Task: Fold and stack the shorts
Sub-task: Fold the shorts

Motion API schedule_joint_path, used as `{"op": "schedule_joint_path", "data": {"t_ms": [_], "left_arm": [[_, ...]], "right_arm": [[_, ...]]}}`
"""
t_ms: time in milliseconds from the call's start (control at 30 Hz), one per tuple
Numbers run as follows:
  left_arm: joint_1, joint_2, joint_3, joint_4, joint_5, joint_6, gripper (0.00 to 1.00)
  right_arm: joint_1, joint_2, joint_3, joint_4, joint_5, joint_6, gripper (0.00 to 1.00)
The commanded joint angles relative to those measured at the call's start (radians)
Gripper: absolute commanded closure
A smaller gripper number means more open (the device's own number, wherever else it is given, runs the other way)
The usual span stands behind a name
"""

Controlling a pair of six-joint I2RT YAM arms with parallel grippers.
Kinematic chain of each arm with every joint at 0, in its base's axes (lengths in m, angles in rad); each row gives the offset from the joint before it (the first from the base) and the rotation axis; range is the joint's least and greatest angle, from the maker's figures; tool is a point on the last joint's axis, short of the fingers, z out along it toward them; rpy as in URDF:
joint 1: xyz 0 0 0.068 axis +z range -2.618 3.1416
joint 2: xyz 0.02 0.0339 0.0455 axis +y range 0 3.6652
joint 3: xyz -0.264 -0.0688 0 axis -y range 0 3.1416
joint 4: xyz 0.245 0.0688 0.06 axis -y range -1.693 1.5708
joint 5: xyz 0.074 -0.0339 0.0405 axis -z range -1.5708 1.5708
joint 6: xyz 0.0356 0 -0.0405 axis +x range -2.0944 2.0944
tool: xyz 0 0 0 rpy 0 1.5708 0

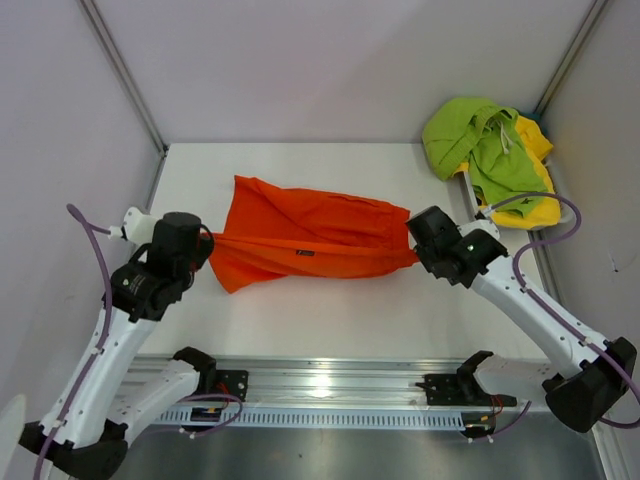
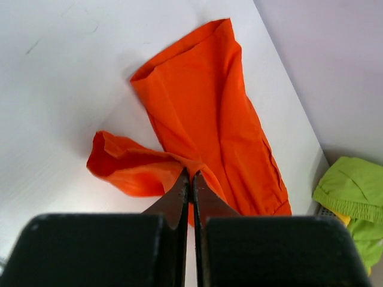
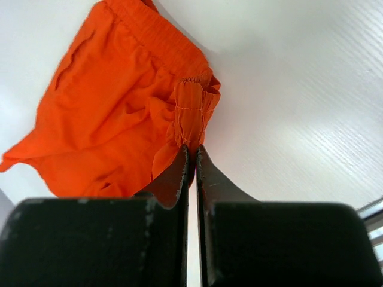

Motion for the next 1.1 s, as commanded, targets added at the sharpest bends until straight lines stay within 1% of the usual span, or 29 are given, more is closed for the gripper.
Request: {"op": "schedule_joint_path", "data": {"t_ms": [0,33,67,200,433,567,700,800,1067], "left_arm": [[0.159,0.040,0.023,0.173,0.152,0.236,1.00],[0.180,0.081,0.040,0.196,0.199,0.255,1.00],[0.197,0.104,0.051,0.198,0.210,0.279,1.00],[0.230,0.195,0.127,0.216,0.184,0.319,1.00],[0.257,0.345,0.245,0.256,0.197,0.381,1.00],[0.274,0.407,0.281,0.279,0.189,0.393,1.00],[0.293,0.448,0.319,0.289,0.200,0.401,1.00],[0.300,0.457,0.345,0.284,0.206,0.407,1.00],[0.300,0.390,0.329,0.261,0.259,0.399,1.00]], "right_arm": [[-0.052,0.019,0.044,0.017,0.075,-0.034,1.00],[-0.061,0.027,0.057,0.021,0.068,-0.039,1.00],[-0.069,0.038,0.065,0.032,0.064,-0.051,1.00],[-0.128,0.096,0.102,0.061,0.035,-0.082,1.00],[-0.190,0.226,0.186,0.130,-0.003,-0.133,1.00],[-0.195,0.317,0.252,0.136,-0.012,-0.148,1.00],[-0.199,0.361,0.318,0.129,-0.015,-0.163,1.00],[-0.189,0.355,0.341,0.130,-0.012,-0.170,1.00],[-0.132,0.239,0.257,0.112,0.005,-0.117,1.00]]}}
